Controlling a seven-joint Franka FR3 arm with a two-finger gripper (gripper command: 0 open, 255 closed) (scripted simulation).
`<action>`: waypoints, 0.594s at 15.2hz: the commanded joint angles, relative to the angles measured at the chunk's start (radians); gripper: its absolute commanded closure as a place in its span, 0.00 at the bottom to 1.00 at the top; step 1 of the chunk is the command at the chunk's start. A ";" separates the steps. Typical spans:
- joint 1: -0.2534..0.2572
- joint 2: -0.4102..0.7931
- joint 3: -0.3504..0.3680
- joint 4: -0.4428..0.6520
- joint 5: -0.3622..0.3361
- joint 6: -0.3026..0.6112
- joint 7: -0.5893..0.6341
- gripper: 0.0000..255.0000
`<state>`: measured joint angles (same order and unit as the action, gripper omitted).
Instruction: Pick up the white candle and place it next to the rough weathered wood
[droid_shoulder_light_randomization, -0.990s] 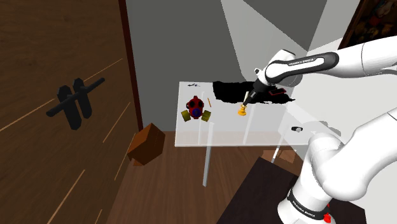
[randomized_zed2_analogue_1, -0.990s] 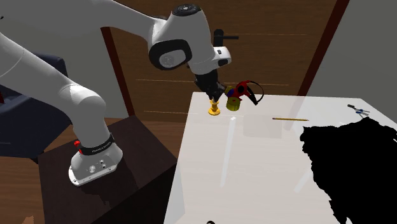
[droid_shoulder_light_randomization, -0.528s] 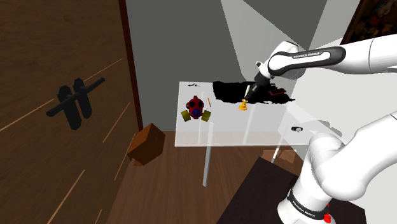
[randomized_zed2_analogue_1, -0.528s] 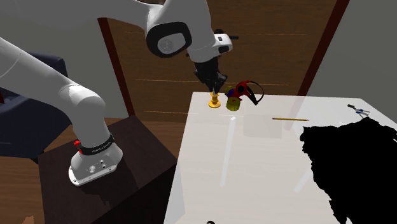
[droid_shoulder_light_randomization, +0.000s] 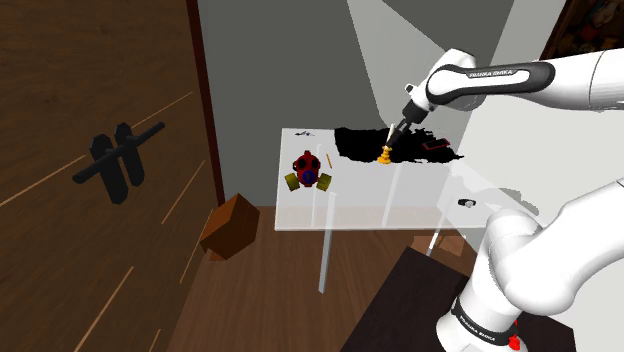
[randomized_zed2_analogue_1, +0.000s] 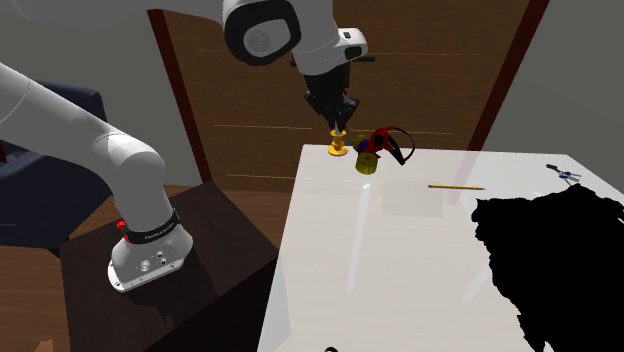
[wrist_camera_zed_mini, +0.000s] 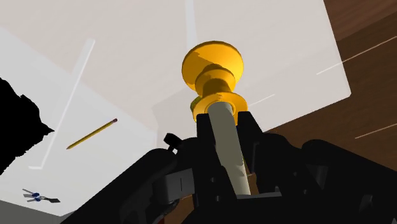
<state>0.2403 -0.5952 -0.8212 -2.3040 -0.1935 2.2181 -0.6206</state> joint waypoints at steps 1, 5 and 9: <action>0.002 0.000 0.006 0.026 0.004 -0.026 0.002 1.00; 0.011 0.012 -0.067 0.085 0.010 -0.063 -0.073 1.00; 0.043 0.040 -0.182 0.167 0.025 -0.100 -0.177 1.00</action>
<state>0.2757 -0.5616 -0.9753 -2.1530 -0.1719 2.1245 -0.7720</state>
